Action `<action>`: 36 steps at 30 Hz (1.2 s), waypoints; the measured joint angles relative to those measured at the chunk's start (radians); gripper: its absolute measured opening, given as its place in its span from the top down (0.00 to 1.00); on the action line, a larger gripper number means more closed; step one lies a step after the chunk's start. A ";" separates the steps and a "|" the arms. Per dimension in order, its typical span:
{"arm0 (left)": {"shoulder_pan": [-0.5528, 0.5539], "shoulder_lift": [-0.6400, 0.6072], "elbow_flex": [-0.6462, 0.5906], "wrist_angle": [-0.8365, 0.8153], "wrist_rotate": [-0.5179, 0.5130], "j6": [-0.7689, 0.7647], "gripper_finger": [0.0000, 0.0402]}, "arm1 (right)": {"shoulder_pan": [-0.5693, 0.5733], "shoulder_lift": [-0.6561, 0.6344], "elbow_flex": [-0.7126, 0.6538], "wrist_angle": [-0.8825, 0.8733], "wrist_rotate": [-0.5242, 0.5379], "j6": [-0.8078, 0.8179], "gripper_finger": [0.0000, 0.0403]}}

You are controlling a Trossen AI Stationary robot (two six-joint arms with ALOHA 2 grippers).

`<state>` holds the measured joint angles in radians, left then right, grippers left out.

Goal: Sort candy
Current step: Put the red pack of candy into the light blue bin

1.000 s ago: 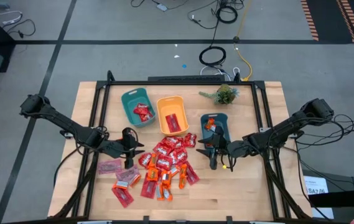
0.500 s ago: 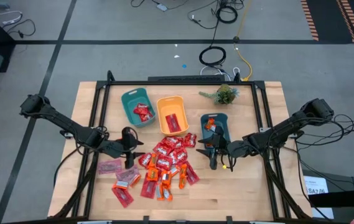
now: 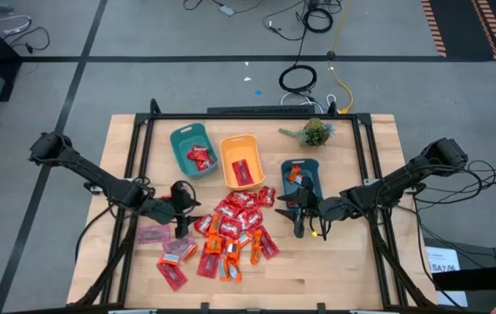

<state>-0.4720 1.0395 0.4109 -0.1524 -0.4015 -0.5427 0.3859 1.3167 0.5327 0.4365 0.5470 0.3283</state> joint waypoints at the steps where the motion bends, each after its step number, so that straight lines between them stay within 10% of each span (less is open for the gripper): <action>1: -0.006 0.015 0.006 0.000 0.000 -0.001 0.40 | 0.000 0.000 0.000 0.000 -0.002 0.000 0.55; 36: -0.033 0.431 0.133 -0.082 0.082 -0.001 0.45 | 0.000 0.000 0.000 0.000 -0.003 0.000 0.55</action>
<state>-0.5053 1.4709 0.5442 -0.2341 -0.3199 -0.5442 0.3862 1.3170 0.5327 0.4360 0.5438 0.3283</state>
